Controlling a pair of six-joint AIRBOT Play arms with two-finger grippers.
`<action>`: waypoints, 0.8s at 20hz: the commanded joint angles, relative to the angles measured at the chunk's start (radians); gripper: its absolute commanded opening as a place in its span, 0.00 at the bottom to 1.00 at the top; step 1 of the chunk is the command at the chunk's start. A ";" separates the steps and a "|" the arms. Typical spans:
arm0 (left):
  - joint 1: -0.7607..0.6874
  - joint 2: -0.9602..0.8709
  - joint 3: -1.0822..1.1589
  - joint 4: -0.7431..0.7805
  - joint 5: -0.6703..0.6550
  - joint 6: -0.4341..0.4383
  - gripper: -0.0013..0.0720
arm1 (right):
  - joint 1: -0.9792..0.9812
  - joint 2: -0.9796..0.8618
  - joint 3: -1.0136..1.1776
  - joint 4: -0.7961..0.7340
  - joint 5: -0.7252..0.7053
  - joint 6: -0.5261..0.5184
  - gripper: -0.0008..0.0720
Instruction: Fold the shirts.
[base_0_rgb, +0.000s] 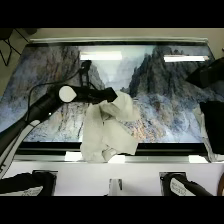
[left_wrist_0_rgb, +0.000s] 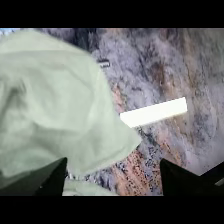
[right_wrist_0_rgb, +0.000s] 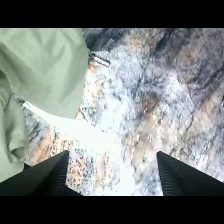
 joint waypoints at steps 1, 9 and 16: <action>0.076 -0.060 0.071 0.106 -0.304 0.079 0.98 | 0.000 0.011 -0.026 -0.035 0.061 0.004 0.91; 0.363 0.319 -0.414 0.164 -0.625 0.092 0.99 | 0.002 -0.130 -0.284 0.124 -0.074 -0.048 0.91; 0.235 0.432 -0.799 -0.173 -0.281 0.071 0.97 | 0.010 -0.265 -0.451 0.161 -0.119 -0.065 0.91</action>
